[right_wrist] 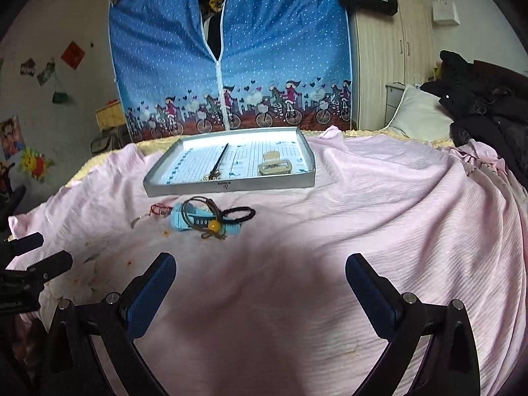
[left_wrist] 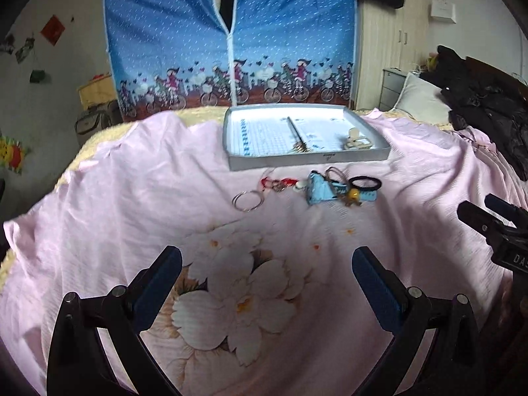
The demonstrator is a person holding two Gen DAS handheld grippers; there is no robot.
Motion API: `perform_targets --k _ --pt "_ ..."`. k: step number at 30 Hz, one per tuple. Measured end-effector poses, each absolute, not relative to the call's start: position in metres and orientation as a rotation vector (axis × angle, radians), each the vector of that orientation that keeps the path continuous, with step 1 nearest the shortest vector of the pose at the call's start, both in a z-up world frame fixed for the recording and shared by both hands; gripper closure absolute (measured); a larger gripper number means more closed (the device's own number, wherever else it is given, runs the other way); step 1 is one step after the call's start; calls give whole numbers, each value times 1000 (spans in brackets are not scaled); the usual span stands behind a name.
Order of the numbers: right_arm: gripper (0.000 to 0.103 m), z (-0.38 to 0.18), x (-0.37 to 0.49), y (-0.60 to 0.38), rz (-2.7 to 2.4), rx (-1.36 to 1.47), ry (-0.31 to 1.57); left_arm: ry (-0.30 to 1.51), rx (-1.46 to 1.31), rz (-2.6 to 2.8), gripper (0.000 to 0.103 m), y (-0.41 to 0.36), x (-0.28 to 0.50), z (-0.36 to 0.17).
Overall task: Organize jewelry
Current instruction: 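Open both tools and lift them away from the tray, then grasp the silver hoop earrings with the left tool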
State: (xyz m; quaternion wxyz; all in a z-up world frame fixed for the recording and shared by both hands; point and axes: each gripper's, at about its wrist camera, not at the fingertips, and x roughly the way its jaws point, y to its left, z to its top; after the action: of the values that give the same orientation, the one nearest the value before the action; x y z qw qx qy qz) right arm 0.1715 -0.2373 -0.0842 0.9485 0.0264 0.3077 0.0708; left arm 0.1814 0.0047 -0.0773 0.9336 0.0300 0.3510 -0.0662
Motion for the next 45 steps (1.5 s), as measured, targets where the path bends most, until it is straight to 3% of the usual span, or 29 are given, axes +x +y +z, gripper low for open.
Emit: perform_targets --k 13,23,34,37,41,45 --pt "0 -97 188 -219 208 -10 715 785 -20 -99 2 32 208 -81" --pt "0 -111 237 -241 419 246 783 874 -48 -155 2 42 253 -105" --pt "0 -134 281 -212 505 48 865 902 -74 -211 3 46 310 -115" --pt "0 -135 293 -221 458 61 839 908 -56 -222 10 42 325 -116" --pt "0 -138 313 -236 415 115 826 935 -41 -251 35 36 342 -126" --pt "4 -145 330 -242 417 158 862 954 -29 -273 42 35 350 -135"
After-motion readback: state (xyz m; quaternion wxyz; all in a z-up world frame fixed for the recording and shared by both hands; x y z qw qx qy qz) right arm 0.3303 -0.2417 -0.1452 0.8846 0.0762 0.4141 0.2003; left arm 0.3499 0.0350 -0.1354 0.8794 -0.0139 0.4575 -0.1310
